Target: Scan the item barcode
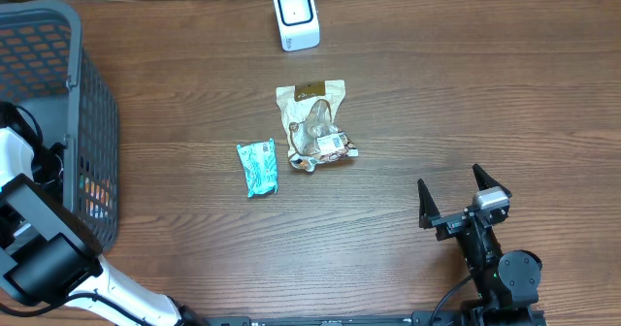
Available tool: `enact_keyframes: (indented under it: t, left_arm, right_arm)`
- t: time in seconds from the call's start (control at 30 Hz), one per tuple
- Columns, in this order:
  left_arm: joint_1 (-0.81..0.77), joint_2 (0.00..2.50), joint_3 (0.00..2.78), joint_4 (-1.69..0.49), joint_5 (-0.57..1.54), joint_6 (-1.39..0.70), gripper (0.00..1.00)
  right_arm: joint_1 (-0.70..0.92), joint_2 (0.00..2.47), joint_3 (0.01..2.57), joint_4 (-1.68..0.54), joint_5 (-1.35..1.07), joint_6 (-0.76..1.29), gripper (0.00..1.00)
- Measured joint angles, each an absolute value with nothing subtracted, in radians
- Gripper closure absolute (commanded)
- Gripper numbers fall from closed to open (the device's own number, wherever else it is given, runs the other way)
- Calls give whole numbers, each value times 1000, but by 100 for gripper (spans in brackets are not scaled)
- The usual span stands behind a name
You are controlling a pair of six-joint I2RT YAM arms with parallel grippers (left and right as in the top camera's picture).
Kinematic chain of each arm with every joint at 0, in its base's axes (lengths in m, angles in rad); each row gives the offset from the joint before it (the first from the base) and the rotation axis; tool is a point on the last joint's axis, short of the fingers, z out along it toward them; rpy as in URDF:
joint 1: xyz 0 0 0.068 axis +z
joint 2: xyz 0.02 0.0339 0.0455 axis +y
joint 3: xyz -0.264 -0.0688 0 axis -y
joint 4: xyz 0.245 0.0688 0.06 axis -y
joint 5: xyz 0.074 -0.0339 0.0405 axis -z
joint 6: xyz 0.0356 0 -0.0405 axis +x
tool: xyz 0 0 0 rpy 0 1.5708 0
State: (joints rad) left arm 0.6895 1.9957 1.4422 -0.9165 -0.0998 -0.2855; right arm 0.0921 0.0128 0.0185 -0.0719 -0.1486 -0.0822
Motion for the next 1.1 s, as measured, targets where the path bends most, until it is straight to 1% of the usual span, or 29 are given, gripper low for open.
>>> enact_keyframes:
  t: [0.03,0.07,0.13,0.17,0.27,0.47,0.6,0.8,0.97,1.1]
  left_arm:
    - [690,1996,1441,-915,-98,-286,49]
    - [690,1996,1441,-914,-99,-286,57]
    - [690,1996,1441,-912,-100,-284,79]
    - [690,1996,1441,-913,-103,-287,87]
    - [690,1985,1441,-916,-111,-286,95]
    - [690,1981,1450,-935,-113,-289,96]
    - [690,1981,1478,-1002,-110,-289,96]
    - [690,1956,1637,-1111,-86,-289,96]
    - [690,1841,1801,-1145,-22,-289,96]
    - [690,1702,1897,-1145,103,-289,96]
  right_arm:
    - [92,13,19,-72,-149,-82,0]
    - [92,13,19,-72,-148,-81,0]
    - [92,13,19,-72,-149,-82,0]
    - [92,13,19,-72,-148,-81,0]
    - [92,13,19,-72,-149,-82,0]
    - [92,13,19,-72,-149,-81,0]
    - [92,13,19,-72,-149,-81,0]
    - [92,13,19,-72,-148,-82,0]
    - [93,13,19,-72,-149,-82,0]
    - [92,13,19,-72,-148,-81,0]
